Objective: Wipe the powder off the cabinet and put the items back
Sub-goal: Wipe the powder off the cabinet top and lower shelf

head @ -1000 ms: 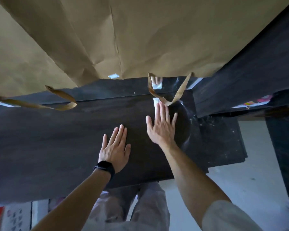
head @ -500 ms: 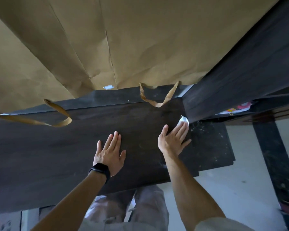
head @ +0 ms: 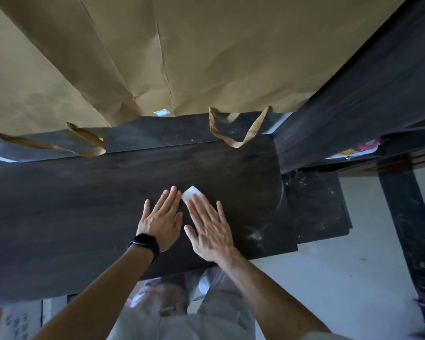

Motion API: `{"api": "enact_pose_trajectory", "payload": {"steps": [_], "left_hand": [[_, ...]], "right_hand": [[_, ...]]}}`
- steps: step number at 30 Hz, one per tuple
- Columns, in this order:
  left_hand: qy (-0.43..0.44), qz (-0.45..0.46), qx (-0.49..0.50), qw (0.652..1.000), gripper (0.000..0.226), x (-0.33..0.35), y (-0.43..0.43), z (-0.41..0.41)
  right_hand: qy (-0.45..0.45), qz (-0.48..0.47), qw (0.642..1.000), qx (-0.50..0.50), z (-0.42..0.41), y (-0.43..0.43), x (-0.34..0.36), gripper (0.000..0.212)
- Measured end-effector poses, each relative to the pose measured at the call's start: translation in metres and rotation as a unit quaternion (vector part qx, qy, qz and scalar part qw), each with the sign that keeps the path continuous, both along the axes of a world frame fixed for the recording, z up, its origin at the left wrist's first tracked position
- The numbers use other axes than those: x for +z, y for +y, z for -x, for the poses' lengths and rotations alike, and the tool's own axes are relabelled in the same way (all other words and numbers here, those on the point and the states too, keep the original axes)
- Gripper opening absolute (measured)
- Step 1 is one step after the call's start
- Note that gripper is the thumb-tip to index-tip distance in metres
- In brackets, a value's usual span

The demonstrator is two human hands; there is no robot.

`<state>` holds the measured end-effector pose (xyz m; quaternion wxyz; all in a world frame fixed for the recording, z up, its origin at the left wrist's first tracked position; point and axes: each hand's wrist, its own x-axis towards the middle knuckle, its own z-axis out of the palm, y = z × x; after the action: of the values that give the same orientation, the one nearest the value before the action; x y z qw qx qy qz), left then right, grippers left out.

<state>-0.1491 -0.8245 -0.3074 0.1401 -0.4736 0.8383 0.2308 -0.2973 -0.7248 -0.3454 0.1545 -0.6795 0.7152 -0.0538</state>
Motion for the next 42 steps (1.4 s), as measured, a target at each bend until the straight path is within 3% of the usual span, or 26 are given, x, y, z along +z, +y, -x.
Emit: {"api": "enact_pose_trajectory", "payload": {"steps": [2, 4, 7, 10, 12, 14, 17, 19, 22, 25, 29, 32, 35, 38, 42], "left_hand": [[-0.006, 0.002, -0.016, 1.000, 0.060, -0.002, -0.004, -0.007], [-0.014, 0.001, -0.029, 0.999, 0.060, -0.003, -0.007, -0.009], [-0.018, -0.009, -0.024, 1.000, 0.061, -0.002, -0.005, -0.006], [-0.011, -0.021, -0.006, 1.000, 0.061, 0.001, -0.005, -0.001], [-0.008, -0.026, -0.001, 1.000, 0.062, 0.004, -0.003, 0.001], [-0.009, -0.016, -0.003, 1.000, 0.062, 0.003, -0.001, 0.002], [-0.010, -0.008, -0.013, 1.000, 0.062, 0.000, -0.003, -0.002], [-0.018, 0.009, -0.035, 0.999, 0.063, -0.002, -0.006, -0.007], [-0.024, 0.004, -0.045, 0.999, 0.063, -0.001, -0.007, -0.008], [-0.006, -0.010, -0.019, 1.000, 0.062, 0.004, -0.005, -0.001], [0.002, -0.031, 0.002, 1.000, 0.061, 0.008, -0.002, 0.004], [-0.007, -0.025, -0.020, 0.999, 0.061, 0.004, -0.007, -0.003], [-0.017, -0.020, -0.035, 0.999, 0.062, 0.000, -0.007, -0.009], [-0.022, -0.042, -0.022, 0.999, 0.063, -0.002, -0.003, -0.005], [-0.020, -0.044, -0.008, 0.999, 0.065, -0.002, 0.001, -0.002]], "right_hand": [[0.019, -0.005, 0.999, -0.043, 0.027, -0.018, 0.001, 0.068], [0.033, -0.040, 0.985, -0.163, 0.067, -0.027, 0.004, 0.070], [0.035, -0.087, 0.938, -0.334, 0.103, -0.001, 0.007, 0.075], [0.027, -0.095, 0.896, -0.433, 0.068, 0.040, 0.008, 0.076], [0.016, -0.091, 0.917, -0.389, 0.025, 0.051, 0.009, 0.079], [0.009, -0.053, 0.961, -0.272, -0.009, 0.040, 0.004, 0.078], [0.011, -0.015, 0.991, -0.129, -0.003, -0.005, 0.002, 0.071], [0.037, -0.029, 0.985, -0.165, 0.033, -0.020, 0.002, 0.068], [0.043, -0.081, 0.948, -0.305, 0.079, 0.006, 0.006, 0.071], [0.051, -0.090, 0.937, -0.334, 0.058, 0.049, 0.008, 0.075], [0.000, -0.056, 0.988, -0.143, -0.025, 0.060, 0.004, 0.076], [0.000, -0.011, 0.999, -0.052, -0.022, 0.023, 0.002, 0.071], [0.050, -0.047, 0.984, -0.167, 0.030, 0.007, 0.002, 0.069], [0.052, -0.081, 0.952, -0.291, 0.068, 0.047, 0.005, 0.072], [0.041, -0.098, 0.943, -0.315, 0.032, 0.081, 0.010, 0.077]]}}
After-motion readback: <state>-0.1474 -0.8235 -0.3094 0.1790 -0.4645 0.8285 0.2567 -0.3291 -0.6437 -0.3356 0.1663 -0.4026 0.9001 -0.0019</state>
